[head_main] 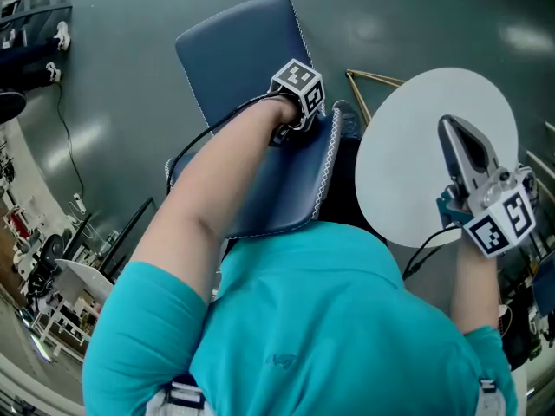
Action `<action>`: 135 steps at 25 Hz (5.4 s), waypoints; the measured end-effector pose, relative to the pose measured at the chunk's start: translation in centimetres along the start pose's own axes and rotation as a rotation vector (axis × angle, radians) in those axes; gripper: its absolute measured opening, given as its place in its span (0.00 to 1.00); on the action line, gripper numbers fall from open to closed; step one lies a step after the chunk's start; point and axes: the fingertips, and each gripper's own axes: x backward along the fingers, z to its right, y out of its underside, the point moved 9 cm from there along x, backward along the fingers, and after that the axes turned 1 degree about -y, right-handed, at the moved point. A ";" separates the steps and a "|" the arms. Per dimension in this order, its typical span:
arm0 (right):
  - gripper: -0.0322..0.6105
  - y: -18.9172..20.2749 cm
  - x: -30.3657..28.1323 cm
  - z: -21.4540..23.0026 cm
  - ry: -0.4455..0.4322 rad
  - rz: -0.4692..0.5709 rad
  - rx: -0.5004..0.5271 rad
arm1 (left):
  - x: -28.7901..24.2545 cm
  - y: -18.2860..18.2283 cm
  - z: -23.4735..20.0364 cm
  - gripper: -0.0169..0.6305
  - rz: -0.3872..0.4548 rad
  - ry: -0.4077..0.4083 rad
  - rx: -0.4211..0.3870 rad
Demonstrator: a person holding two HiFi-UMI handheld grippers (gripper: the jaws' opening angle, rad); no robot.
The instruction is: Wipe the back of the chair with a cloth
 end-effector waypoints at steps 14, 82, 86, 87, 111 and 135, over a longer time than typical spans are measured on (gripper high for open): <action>0.04 -2.1 -4.4 -3.5 -0.063 -0.039 0.068 | 9.6 1.7 -3.5 0.12 0.528 0.253 0.089; 0.04 0.6 -4.5 -1.7 -0.054 -0.099 0.016 | -1.3 11.8 -13.8 0.12 -0.265 -0.248 0.050; 0.04 0.4 -4.2 -1.7 -0.053 -0.092 0.012 | -1.2 11.0 -13.1 0.12 -0.243 -0.230 0.049; 0.04 0.3 -4.1 -1.7 -0.052 -0.091 0.012 | -1.1 10.7 -12.8 0.12 -0.244 -0.231 0.046; 0.04 0.2 -0.6 0.0 -0.016 -0.064 -0.006 | -1.6 5.6 -8.0 0.12 -0.132 -0.127 0.052; 0.04 1.8 1.0 1.5 0.014 -0.037 -0.054 | -2.7 2.2 -5.6 0.12 -0.029 -0.051 0.101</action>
